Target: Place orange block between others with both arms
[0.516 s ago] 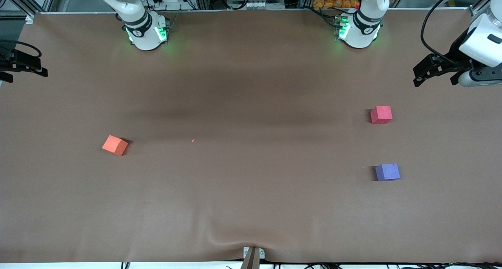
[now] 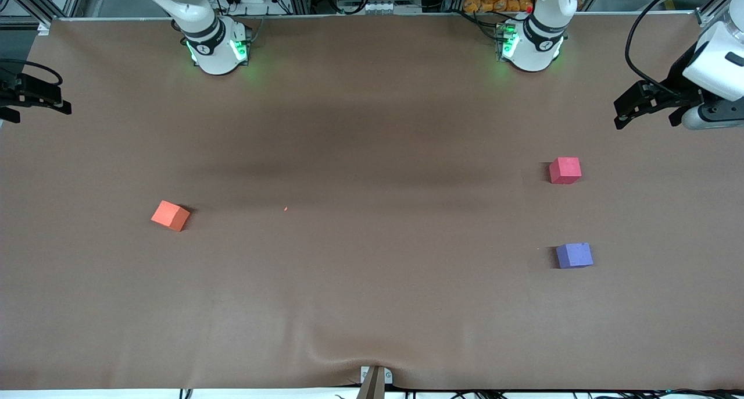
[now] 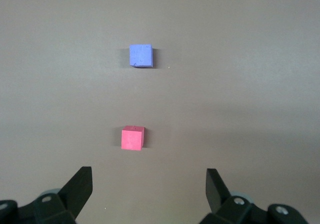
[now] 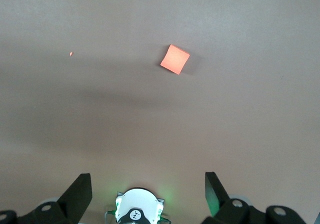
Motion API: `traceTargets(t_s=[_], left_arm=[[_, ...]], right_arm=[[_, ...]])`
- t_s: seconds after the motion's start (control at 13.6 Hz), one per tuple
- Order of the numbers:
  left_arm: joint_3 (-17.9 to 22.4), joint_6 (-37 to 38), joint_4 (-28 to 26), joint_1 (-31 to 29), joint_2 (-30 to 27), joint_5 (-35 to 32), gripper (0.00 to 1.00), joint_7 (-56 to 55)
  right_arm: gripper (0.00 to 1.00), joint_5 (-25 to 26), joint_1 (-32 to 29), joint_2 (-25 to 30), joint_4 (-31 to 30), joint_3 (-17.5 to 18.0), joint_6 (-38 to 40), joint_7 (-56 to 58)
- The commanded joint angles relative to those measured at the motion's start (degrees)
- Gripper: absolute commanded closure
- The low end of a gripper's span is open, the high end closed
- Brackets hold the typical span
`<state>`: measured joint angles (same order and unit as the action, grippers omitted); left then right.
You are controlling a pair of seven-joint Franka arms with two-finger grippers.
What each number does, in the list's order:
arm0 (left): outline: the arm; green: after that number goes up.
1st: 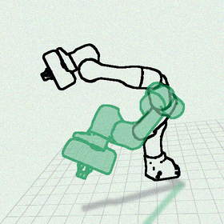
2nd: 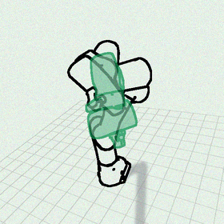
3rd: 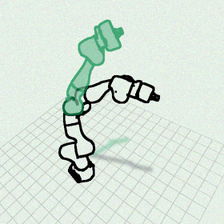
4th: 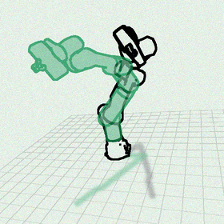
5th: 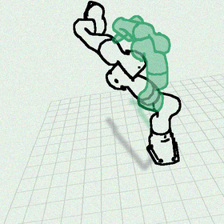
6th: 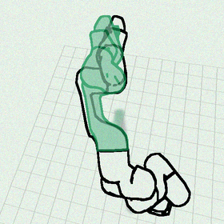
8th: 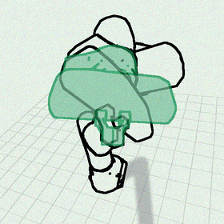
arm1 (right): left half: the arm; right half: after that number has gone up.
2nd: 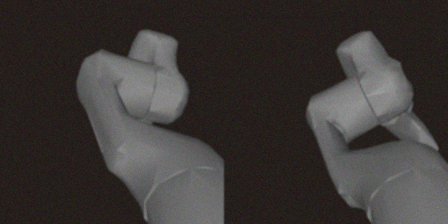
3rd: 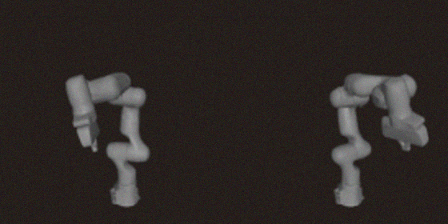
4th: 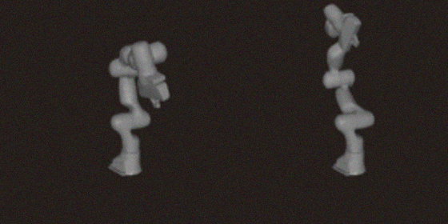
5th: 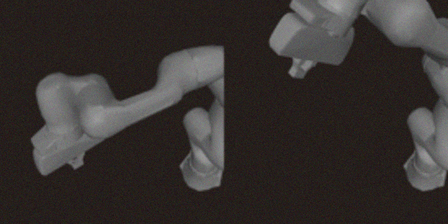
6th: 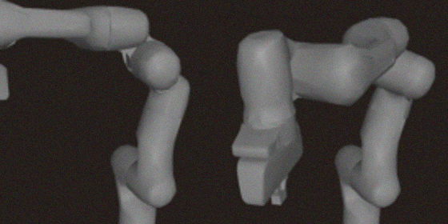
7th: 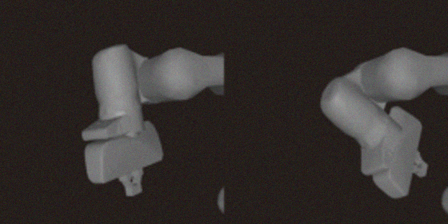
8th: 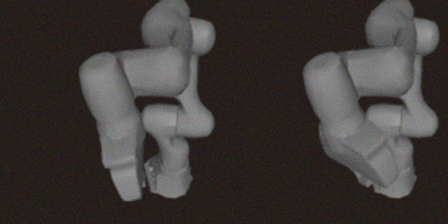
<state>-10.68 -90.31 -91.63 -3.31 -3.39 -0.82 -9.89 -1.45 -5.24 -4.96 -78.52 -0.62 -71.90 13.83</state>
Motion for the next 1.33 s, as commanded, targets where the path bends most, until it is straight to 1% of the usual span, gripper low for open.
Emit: traceTargets(t_s=[0.0, 0.15, 0.29, 0.52, 0.66, 0.81, 0.96, 1.11, 1.25], left_arm=[[0.0, 1.0, 0.8, -0.5, 1.2, 0.9, 0.0, 2.4], [-0.3, 0.9, 0.5, -0.4, 1.3, 0.9, 0.0, 2.4], [-0.4, 0.9, 0.4, -0.3, 1.4, 0.9, 0.0, 2.7], [-0.4, 0.5, -0.5, -0.2, 1.4, 0.9, 0.0, 2.7], [-0.4, 0.4, -0.6, -0.2, 1.4, 0.9, 0.0, 2.7], [-0.4, 0.4, -0.6, -0.2, 1.7, 0.9, 0.0, 2.7], [-0.4, 0.4, -0.7, -0.2, 1.7, 0.9, 0.0, 2.7], [-0.4, 0.2, -0.9, -0.2, 1.7, 0.9, 0.0, 2.7], [-0.4, 0.2, -1.1, -0.2, 1.6, 0.9, 0.0, 2.7]], right_arm=[[0.0, 0.7, 0.5, -2.2, -1.8, -0.2, -3.6, 0.2], [0.0, 0.7, 0.8, -5.3, -5.7, -0.2, -10.4, 0.5], [0.0, 0.7, 1.0, -9.1, -7.9, -0.2, -15.3, 3.5], [0.0, 0.7, 1.2, -14.2, -12.8, -0.2, -26.5, 4.4], [0.0, 0.7, 0.7, -17.1, -15.2, -0.2, -31.2, 6.1], [0.0, 0.8, 1.3, -20.1, -15.6, -0.2, -35.4, 14.4], [0.0, 0.9, 1.3, -23.5, -15.6, -0.2, -38.6, 27.8], [0.0, 0.9, 1.3, -25.9, -16.1, -0.3, -42.2, 38.0], [0.0, 1.8, 1.3, -27.4, -16.2, -0.3, -43.5, 44.0]])
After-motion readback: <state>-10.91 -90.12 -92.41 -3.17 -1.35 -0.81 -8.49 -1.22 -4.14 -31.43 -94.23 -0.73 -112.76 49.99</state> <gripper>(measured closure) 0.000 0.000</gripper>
